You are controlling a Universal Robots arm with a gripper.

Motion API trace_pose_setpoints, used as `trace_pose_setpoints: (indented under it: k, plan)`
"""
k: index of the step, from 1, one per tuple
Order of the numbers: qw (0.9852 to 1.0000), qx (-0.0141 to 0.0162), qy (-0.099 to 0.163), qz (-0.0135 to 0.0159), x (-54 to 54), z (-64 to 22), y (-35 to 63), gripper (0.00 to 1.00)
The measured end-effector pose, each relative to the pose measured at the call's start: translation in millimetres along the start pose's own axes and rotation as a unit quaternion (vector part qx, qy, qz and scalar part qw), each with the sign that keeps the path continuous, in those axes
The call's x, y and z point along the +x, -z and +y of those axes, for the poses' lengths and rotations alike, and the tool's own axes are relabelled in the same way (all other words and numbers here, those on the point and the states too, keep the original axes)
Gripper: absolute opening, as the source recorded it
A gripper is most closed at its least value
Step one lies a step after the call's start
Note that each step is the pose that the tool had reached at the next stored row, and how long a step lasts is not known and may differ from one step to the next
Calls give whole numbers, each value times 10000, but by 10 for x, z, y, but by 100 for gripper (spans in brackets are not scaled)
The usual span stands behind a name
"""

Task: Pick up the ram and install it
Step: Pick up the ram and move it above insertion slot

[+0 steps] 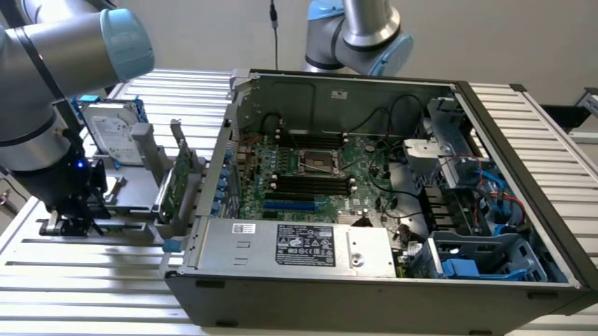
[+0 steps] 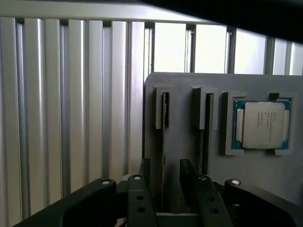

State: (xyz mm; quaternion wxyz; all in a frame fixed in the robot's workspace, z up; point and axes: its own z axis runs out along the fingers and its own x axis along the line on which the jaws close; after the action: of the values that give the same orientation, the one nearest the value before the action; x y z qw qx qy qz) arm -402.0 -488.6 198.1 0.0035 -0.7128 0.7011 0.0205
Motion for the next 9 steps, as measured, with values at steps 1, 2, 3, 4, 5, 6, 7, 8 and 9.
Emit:
trace_pose_setpoints:
  k: [1,2,3,4,5,6,7,8,9]
  plan:
    - [10000,-1,0,-7,0,0,-3,39]
    - [10000,-1,0,-16,0,0,-5,37]
    - [10000,0,0,-26,0,0,-7,37]
    - [10000,0,1,-36,0,0,-8,30]
    - [10000,0,1,-46,0,0,-10,30]
    - [10000,0,1,-55,0,0,-11,30]
    - [10000,0,1,-64,0,-1,-12,30]
    - [10000,1,1,-74,0,-1,-14,30]
    - [10000,1,2,-82,0,-1,-15,30]
